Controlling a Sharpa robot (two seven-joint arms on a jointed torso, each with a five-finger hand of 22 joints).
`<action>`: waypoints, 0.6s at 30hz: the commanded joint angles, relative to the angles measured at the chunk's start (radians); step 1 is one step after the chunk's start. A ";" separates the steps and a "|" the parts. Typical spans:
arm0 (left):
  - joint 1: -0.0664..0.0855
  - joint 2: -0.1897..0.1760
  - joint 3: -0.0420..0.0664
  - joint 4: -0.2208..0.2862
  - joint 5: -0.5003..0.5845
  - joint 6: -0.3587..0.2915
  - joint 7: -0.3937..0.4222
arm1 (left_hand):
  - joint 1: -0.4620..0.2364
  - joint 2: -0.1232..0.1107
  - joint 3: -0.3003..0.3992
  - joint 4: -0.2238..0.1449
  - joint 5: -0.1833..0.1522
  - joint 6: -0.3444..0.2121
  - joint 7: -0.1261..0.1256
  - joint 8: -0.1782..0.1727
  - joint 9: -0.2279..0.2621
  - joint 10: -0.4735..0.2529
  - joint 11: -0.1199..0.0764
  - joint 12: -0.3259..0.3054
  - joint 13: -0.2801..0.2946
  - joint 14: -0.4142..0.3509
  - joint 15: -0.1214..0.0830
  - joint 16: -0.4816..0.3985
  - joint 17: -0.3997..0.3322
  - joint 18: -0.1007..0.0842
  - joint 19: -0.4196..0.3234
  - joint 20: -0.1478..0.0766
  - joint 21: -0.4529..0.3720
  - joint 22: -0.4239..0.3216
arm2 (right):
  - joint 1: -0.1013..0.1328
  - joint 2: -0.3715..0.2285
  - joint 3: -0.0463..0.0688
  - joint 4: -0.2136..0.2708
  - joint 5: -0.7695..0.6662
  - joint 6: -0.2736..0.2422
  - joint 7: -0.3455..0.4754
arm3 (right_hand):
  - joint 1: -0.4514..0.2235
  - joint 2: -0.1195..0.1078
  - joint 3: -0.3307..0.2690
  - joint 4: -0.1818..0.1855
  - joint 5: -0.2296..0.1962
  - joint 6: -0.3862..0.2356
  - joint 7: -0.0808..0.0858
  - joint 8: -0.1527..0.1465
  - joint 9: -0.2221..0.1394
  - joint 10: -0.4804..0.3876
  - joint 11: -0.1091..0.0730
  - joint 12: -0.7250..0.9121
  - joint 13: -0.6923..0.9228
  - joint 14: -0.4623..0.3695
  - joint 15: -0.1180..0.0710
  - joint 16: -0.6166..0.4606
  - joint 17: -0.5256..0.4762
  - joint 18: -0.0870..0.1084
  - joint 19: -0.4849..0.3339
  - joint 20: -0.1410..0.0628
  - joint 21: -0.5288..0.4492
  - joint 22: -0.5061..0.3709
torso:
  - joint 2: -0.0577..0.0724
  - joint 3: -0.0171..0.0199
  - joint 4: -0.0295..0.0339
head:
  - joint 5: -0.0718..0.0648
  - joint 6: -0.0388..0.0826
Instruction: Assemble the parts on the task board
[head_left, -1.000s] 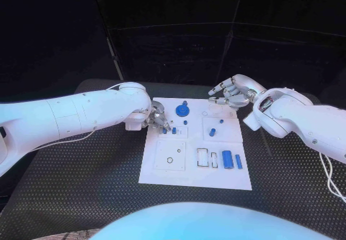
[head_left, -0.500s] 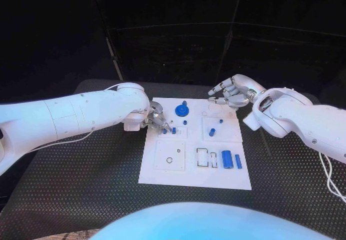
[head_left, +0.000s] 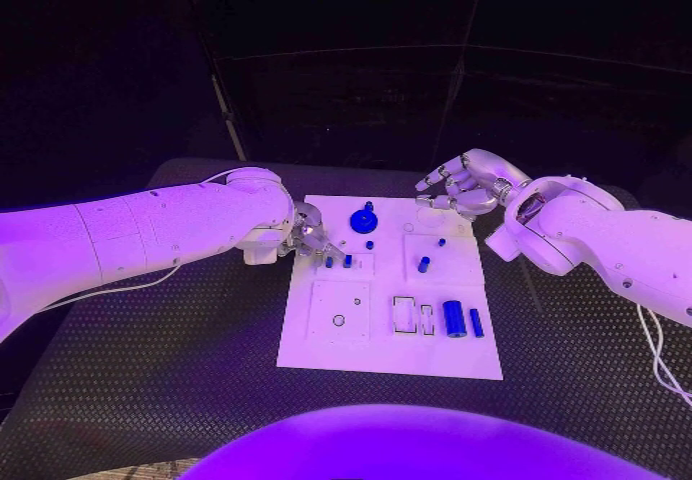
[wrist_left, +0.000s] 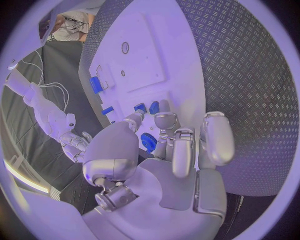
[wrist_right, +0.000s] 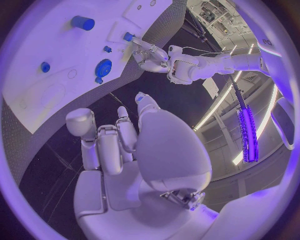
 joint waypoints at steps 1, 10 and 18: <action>0.002 -0.009 0.006 0.017 0.016 -0.068 0.000 | 0.021 0.003 -0.020 0.004 -0.001 -0.010 0.003 0.001 0.000 -0.009 -0.002 0.000 -0.006 0.107 -0.006 0.003 0.263 0.009 -0.003 -0.006 -0.005 -0.003 | 0.001 0.002 0.000 -0.001 0.003 0.005 0.005 | -0.006 0.005 0.001 0.006 0.002 0.001 -0.003 0.005 -0.001 -0.005 -0.003 -0.005 -0.001 0.058 -0.007 -0.007 0.050 0.010 -0.007 0.001 -0.005 -0.001 | -0.001 0.0007 0.0002 | -0.002 0.000; 0.005 -0.035 0.023 0.071 0.059 -0.268 0.139 | 0.154 0.008 -0.104 -0.007 0.002 -0.112 0.049 -0.051 -0.026 -0.159 0.040 -0.132 -0.186 0.067 0.027 -0.071 0.140 0.050 -0.107 0.020 -0.201 -0.179 | -0.001 0.005 0.000 -0.005 0.005 0.005 0.007 | -0.006 0.005 0.001 0.006 0.002 0.001 -0.003 0.005 -0.001 -0.005 -0.003 -0.005 -0.001 0.058 -0.007 -0.007 0.050 0.010 -0.007 0.001 -0.005 -0.001 | 0.000 0.0005 0.0011 | -0.007 0.000; 0.003 -0.019 0.022 0.067 0.099 -0.474 0.472 | 0.449 0.022 -0.068 -0.114 0.004 -0.194 0.118 -0.151 -0.133 -0.389 0.105 -0.334 -0.336 -0.225 0.083 -0.530 -0.417 0.108 -0.337 0.073 -0.625 -0.516 | -0.001 0.002 0.000 -0.008 0.006 0.001 0.008 | -0.008 0.005 0.000 0.007 0.003 -0.001 -0.002 0.004 -0.001 -0.022 -0.002 -0.023 -0.022 0.053 -0.007 -0.019 0.030 0.014 -0.021 0.001 -0.018 -0.026 | 0.000 0.0010 -0.0016 | -0.016 0.000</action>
